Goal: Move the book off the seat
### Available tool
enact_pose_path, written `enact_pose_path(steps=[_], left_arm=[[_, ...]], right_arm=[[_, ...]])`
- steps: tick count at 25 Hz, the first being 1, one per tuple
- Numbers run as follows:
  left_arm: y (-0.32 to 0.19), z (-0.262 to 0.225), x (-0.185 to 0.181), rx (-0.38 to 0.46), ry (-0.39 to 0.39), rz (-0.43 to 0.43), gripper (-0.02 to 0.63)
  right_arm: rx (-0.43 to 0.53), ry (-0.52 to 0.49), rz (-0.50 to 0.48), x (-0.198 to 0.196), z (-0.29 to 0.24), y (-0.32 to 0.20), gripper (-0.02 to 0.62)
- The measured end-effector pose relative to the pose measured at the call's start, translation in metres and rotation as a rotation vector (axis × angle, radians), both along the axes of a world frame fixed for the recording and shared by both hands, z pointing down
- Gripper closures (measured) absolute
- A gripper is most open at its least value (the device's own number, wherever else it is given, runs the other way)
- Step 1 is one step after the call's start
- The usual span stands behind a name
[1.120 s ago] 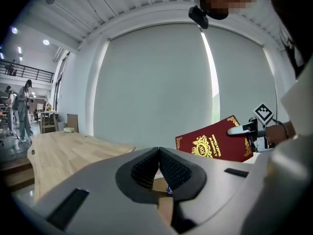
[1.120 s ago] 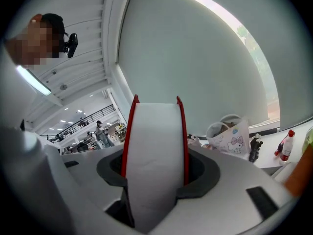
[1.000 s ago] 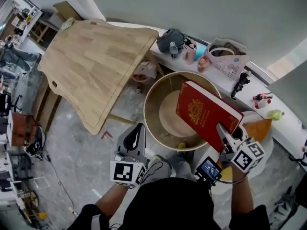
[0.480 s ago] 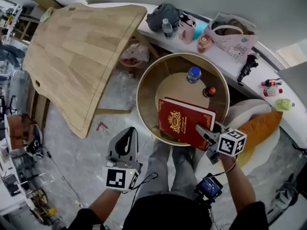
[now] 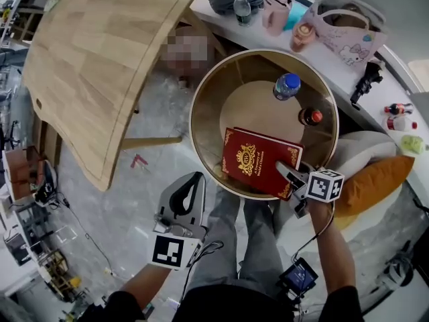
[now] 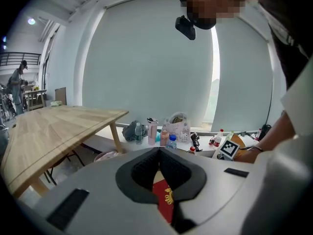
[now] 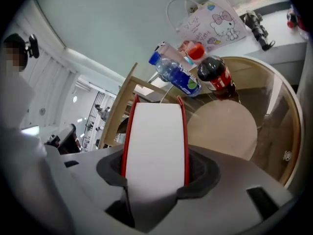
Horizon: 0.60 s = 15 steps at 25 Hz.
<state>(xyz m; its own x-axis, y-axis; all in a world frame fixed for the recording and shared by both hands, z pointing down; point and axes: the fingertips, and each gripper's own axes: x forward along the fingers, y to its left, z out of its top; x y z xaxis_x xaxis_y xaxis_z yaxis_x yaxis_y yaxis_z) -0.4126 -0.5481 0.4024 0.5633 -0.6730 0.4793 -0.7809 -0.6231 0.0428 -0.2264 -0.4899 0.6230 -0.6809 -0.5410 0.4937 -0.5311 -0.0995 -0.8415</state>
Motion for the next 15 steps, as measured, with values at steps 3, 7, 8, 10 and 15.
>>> enact_pose_path(steps=[3, 7, 8, 10, 15], left_arm=[[-0.004, 0.013, 0.000, -0.012, 0.005, 0.003, 0.592], [-0.011, 0.022, 0.001, -0.005, -0.007, 0.015, 0.592], [-0.011, 0.023, 0.001, -0.007, -0.010, 0.023, 0.592], [-0.010, 0.025, 0.004, -0.015, -0.014, 0.042, 0.592], [-0.005, 0.028, 0.015, -0.028, -0.004, 0.060, 0.592]], right_arm=[[-0.038, -0.040, 0.026, 0.001, 0.020, 0.004, 0.354], [-0.051, 0.041, 0.032, 0.018, 0.042, -0.002, 0.319], [-0.054, 0.069, 0.025, 0.020, 0.048, -0.002, 0.302], [-0.070, 0.128, 0.013, 0.027, 0.060, 0.004, 0.277], [-0.130, 0.243, 0.004, 0.047, 0.087, 0.022, 0.233]])
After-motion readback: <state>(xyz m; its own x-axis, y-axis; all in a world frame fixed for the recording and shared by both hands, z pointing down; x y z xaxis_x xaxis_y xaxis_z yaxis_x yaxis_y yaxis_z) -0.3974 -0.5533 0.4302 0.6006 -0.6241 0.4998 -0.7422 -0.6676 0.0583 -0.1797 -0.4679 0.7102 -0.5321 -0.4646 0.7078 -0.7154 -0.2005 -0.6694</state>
